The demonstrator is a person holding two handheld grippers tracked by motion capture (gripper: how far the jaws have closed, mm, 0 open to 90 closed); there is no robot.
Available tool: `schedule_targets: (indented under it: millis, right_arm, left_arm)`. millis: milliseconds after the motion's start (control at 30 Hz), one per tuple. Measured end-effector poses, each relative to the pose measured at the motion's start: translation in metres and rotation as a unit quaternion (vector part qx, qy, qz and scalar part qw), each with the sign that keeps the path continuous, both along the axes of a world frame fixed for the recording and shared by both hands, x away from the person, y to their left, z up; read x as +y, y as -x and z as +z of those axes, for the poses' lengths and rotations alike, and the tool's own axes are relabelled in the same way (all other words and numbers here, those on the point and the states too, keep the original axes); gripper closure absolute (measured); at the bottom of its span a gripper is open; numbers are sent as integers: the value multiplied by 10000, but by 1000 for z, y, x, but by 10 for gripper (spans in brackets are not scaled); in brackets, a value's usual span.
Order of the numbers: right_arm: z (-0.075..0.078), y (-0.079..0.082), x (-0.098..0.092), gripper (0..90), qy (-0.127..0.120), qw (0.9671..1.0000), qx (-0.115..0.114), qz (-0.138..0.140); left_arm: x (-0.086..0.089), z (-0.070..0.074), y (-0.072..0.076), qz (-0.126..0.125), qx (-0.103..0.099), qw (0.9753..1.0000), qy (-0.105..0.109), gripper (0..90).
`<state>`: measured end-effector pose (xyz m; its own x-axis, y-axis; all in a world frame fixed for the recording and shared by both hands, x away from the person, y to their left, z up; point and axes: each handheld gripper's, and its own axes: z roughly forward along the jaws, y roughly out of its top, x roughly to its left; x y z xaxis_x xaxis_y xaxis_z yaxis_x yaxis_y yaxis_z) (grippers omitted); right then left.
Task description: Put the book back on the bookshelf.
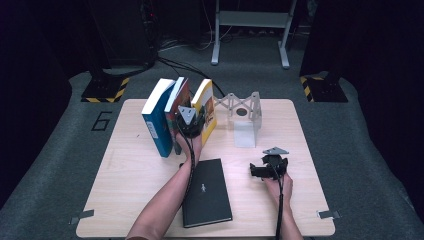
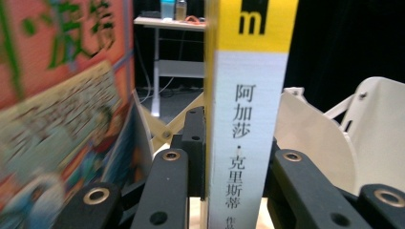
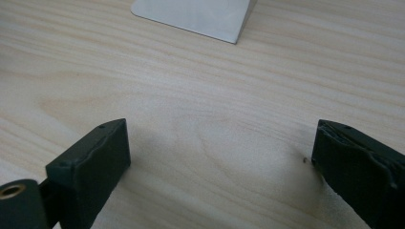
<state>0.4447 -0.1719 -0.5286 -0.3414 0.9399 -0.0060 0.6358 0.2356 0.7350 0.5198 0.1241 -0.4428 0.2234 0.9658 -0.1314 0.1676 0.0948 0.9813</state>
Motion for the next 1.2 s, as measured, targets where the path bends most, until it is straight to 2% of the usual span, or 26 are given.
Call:
schedule_targets:
  millis: [100, 333, 467, 533, 600, 767, 800, 867, 967, 1033, 1200]
  right_arm:
    - [0, 0, 0, 53, 6, 10000, -3, -22]
    - [0, 0, 1, 56, -7, 10000, 19, -24]
    - [0, 0, 0, 58, -19, 10000, 19, -14]
    - [0, 0, 0, 59, -23, 10000, 20, -10]
    - [0, 0, 0, 59, -22, 10000, 20, -10]
    - [0, 1, 1, 61, -14, 10000, 19, -27]
    - [0, 1, 1, 63, -5, 10000, 7, -23]
    - [0, 1, 1, 66, -14, 10000, -6, -22]
    - [0, 1, 1, 69, -28, 10000, 13, -20]
    - [0, 1, 1, 70, -41, 10000, 21, -7]
    - [0, 1, 0, 72, -50, 10000, 13, 1]
  left_arm:
    - [4, -2, 2, 124, 72, 9999, -85, 754]
    - [3, -6, 5, 365, -56, 9993, 45, 758]
    - [1, -7, 6, 438, -91, 9990, -4, 757]
    - [2, -5, 5, 432, -45, 9990, -93, 752]
    - [3, -3, 5, 339, 36, 9993, -162, 733]
    - [4, 2, 7, 133, 224, 9994, -232, 615]
    - [4, 3, 8, 144, 224, 9995, -183, 603]
    - [5, 5, 10, 111, 285, 9993, -215, 544]
    - [9, 5, 14, 29, 461, 9988, -167, 476]
    - [10, 5, 19, -26, 447, 9988, -212, 444]
    - [14, 5, 32, -295, 478, 9984, -98, 359]
